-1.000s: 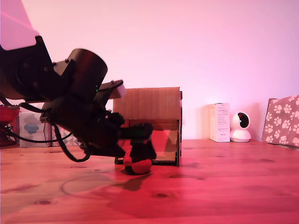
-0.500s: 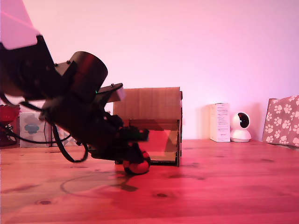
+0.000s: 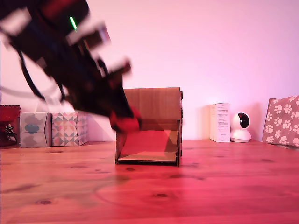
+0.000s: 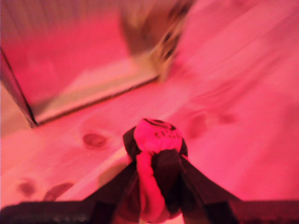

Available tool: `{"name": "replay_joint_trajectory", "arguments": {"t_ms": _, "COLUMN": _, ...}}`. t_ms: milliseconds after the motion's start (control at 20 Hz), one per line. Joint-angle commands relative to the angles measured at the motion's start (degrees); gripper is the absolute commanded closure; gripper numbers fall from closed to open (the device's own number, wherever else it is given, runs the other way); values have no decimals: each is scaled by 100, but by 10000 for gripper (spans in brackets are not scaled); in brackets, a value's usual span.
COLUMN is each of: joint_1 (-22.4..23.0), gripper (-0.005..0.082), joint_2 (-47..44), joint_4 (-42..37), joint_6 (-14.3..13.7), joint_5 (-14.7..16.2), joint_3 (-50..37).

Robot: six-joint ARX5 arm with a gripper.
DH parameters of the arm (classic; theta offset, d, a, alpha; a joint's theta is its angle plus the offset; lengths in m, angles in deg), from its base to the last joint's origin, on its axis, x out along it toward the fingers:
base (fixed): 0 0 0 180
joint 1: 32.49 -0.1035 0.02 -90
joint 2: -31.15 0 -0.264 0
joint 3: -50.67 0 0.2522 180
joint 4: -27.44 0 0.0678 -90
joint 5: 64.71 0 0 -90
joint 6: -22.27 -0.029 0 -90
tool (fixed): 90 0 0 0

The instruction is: Drop the footbag into the cardboard dice tower

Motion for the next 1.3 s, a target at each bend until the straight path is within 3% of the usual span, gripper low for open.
{"name": "replay_joint_trajectory", "arguments": {"t_ms": 0, "joint_1": 33, "gripper": 612, "joint_2": 273, "joint_4": 111, "joint_6": 24, "joint_5": 22, "joint_3": -61}}
{"name": "replay_joint_trajectory", "arguments": {"t_ms": 250, "joint_1": 33, "gripper": 612, "joint_2": 1034, "joint_4": -275, "joint_6": -20, "joint_5": -28, "joint_3": -61}}
{"name": "replay_joint_trajectory", "arguments": {"t_ms": 500, "joint_1": 26, "gripper": 612, "joint_2": 872, "joint_4": -1897, "joint_6": -74, "joint_5": -398, "joint_3": -50}}
{"name": "replay_joint_trajectory", "arguments": {"t_ms": 650, "joint_1": 4, "gripper": 612, "joint_2": 621, "joint_4": -2203, "joint_6": -160, "joint_5": -433, "joint_3": 186}}
{"name": "replay_joint_trajectory", "arguments": {"t_ms": 850, "joint_1": -90, "gripper": 612, "joint_2": -66, "joint_4": -1849, "joint_6": -221, "joint_5": -433, "joint_3": 1038}}
{"name": "replay_joint_trajectory", "arguments": {"t_ms": 1250, "joint_1": -308, "gripper": 612, "joint_2": -1899, "joint_4": 319, "joint_6": -496, "joint_5": -433, "joint_3": 3639}}
